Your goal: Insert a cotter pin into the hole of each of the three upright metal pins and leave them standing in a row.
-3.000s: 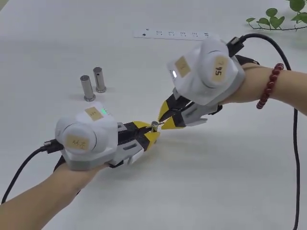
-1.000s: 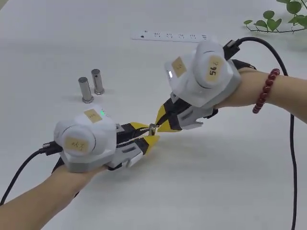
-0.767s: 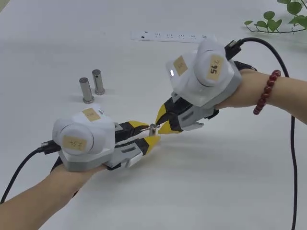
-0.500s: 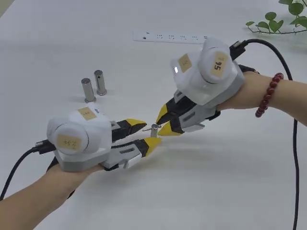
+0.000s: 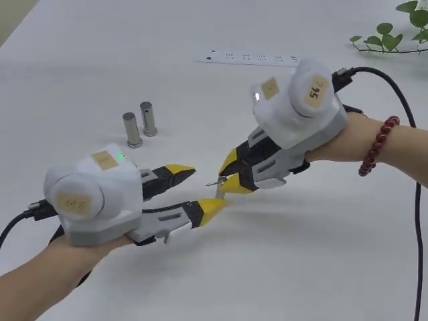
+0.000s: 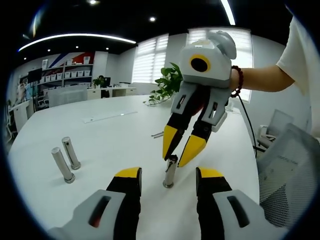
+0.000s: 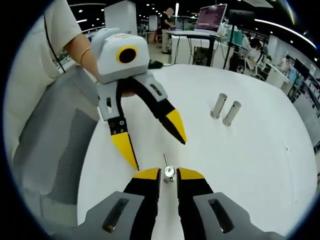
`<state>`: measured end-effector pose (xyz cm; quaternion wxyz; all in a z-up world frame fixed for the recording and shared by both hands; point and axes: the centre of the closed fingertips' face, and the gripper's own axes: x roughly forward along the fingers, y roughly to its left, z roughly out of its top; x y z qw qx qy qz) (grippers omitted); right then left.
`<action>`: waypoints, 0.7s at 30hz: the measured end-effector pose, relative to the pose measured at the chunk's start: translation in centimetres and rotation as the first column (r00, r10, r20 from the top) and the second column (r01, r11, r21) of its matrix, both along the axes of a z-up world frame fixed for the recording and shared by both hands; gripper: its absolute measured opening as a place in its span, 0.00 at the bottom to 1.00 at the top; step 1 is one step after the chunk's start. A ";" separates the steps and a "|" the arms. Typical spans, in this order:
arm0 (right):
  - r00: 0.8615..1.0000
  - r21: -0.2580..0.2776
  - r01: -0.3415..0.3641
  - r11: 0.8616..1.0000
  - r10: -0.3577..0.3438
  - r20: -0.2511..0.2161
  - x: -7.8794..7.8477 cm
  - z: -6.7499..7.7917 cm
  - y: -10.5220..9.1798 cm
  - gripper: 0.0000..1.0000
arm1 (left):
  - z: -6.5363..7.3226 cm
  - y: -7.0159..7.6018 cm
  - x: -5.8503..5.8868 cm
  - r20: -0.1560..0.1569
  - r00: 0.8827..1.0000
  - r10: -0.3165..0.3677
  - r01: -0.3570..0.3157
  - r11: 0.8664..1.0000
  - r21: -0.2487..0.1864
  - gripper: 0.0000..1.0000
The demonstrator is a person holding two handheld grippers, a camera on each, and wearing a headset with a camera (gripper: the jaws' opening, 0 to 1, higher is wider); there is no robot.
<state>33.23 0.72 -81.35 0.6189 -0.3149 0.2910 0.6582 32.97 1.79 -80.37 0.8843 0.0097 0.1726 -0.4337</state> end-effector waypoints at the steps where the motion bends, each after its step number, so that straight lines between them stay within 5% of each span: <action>1: 1.000 0.002 0.002 1.000 -0.002 0.000 0.0 -0.1 0.0 0.14 | 0.0 0.1 -0.1 0.000 1.000 0.001 -0.001 1.000 -0.001 0.43; 21: 1.000 0.031 0.016 0.999 -0.016 0.009 0.2 -0.8 0.5 0.12 | 0.7 1.9 -1.1 0.002 0.999 0.036 -0.036 0.999 0.002 0.47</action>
